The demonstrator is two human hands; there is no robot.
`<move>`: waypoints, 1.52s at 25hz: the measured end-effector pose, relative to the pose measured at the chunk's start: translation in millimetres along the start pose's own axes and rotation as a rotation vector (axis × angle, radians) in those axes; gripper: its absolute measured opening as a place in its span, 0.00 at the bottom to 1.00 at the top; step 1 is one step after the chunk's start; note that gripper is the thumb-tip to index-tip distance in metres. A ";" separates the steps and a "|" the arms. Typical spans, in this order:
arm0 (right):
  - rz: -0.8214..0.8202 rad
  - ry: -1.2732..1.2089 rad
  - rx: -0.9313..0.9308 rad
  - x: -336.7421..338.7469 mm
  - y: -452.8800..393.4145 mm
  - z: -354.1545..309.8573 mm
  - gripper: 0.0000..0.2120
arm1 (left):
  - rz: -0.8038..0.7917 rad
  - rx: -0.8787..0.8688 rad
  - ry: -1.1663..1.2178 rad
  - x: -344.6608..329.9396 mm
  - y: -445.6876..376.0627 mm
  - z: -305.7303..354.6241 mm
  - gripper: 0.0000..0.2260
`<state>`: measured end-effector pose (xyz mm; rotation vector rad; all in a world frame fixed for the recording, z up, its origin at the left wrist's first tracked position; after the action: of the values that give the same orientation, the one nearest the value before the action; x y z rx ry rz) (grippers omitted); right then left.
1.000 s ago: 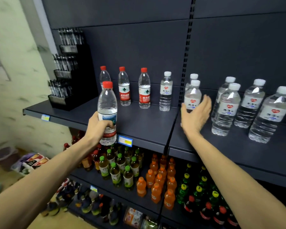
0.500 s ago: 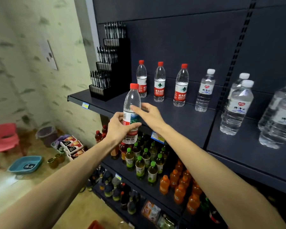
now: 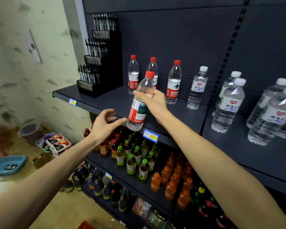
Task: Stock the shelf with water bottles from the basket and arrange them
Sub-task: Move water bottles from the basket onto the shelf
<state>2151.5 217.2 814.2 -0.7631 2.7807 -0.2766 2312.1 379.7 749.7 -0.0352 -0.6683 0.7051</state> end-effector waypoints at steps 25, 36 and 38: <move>0.595 0.499 0.026 182.6 -3.3 -5.0 0.38 | 0.038 0.059 -0.024 6.9 -20.3 -46.8 0.13; 0.599 0.584 -0.005 187.7 -4.4 8.8 0.31 | -0.004 0.039 -0.079 -0.7 -16.4 -46.4 0.09; 0.632 0.638 -0.040 186.3 -11.1 7.0 0.34 | -0.004 0.027 -0.112 4.8 -13.9 -51.8 0.09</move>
<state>2003.5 109.9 776.1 0.2887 3.4289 -0.3870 2353.0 381.6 714.8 0.0312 -0.7657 0.7158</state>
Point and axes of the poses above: each hand's wrist, its own y-axis away from the middle knuckle, its own x-axis out of the back of the hand, z = x × y, the point moved 6 cm from there along -y, towards the middle knuckle, and after that the axes turned 13 degrees about -y, right-handed, at the moved point
